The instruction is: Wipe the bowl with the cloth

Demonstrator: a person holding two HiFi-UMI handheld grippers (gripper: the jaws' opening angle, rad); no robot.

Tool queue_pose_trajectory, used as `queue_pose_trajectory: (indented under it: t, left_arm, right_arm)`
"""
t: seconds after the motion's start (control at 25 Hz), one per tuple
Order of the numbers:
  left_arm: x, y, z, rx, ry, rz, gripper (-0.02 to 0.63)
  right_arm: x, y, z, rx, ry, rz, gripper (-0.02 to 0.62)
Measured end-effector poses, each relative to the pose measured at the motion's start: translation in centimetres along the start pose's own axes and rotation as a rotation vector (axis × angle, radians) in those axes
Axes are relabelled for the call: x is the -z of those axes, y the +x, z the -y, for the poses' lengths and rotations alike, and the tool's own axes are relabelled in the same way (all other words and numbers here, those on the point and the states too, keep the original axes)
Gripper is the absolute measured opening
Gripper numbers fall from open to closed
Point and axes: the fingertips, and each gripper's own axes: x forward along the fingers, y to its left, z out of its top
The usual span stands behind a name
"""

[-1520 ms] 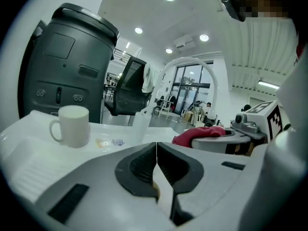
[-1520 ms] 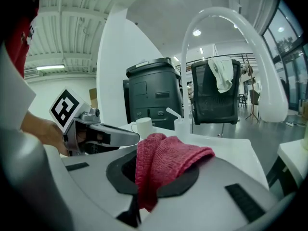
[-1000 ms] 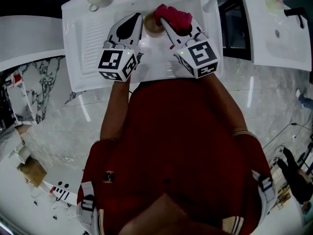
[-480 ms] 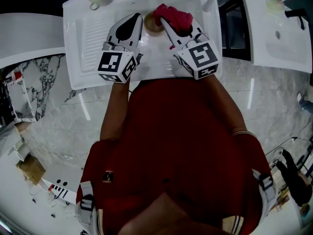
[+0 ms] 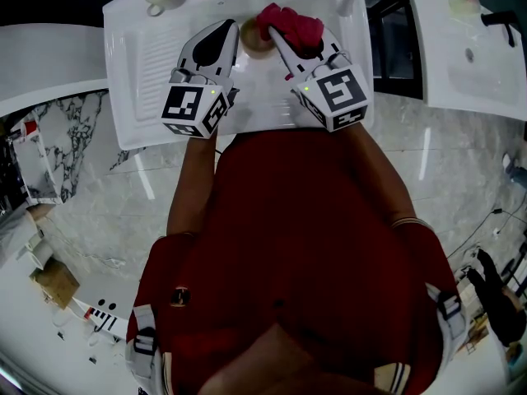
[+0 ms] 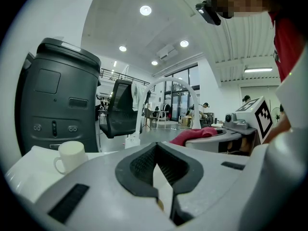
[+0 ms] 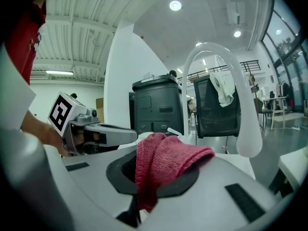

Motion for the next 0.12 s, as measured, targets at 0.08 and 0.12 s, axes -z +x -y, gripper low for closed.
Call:
queue_pose_trajectory:
  t: [0.08,0.12]
  left_arm:
    - [-0.01,0.1,0.18,0.002,0.001,0.001,0.006]
    - [-0.02,0.15,0.27,0.003,0.002,0.001,0.006]
  right_arm:
    - [0.06,-0.09,0.1,-0.001,0.0,0.001,0.028]
    - [0.1,-0.14,0.15,-0.001,0.001,0.001,0.028]
